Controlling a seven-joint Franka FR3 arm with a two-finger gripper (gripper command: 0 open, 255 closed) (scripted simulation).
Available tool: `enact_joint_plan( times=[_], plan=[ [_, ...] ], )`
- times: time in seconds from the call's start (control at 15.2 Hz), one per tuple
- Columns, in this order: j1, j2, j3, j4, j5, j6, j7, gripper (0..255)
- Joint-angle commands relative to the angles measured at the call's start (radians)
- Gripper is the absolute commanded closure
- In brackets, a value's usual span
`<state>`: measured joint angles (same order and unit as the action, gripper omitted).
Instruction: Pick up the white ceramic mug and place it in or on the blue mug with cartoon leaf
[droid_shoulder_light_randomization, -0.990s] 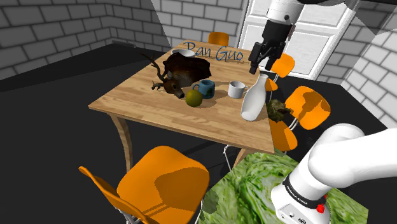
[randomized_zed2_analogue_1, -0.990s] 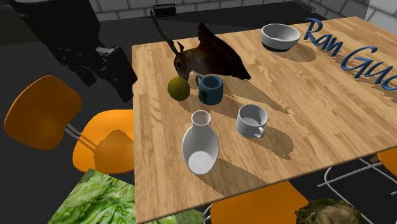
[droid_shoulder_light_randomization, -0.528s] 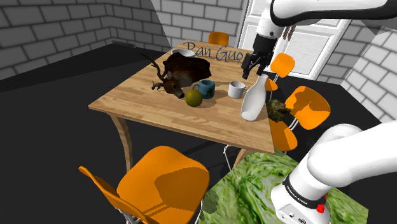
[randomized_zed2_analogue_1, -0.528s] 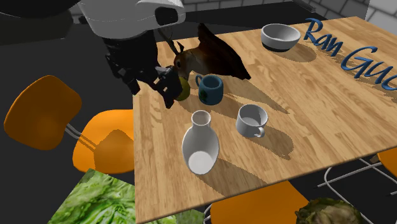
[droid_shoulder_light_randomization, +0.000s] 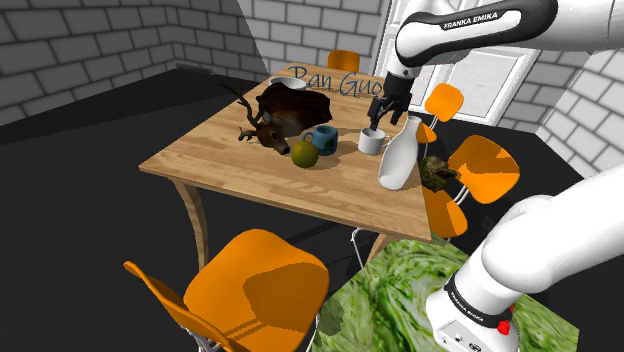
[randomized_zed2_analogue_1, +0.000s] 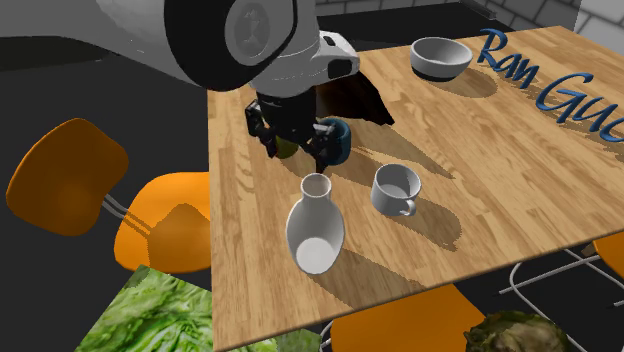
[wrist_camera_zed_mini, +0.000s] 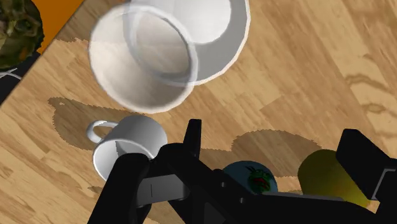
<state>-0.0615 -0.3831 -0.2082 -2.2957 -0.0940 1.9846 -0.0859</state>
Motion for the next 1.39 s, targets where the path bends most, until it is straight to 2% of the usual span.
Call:
enact_joint_plan(
  times=[0.0,0.53,1.06,1.32],
  plan=[
    [-0.002,0.073,-0.020,0.030,0.004,0.047,-0.023,0],
    [-0.022,0.357,-0.091,0.173,0.065,0.198,-0.138,0],
    [-0.079,0.653,-0.111,0.394,0.174,0.272,-0.257,0],
    [-0.085,0.685,-0.106,0.382,0.188,0.316,-0.266,0]
  ],
)
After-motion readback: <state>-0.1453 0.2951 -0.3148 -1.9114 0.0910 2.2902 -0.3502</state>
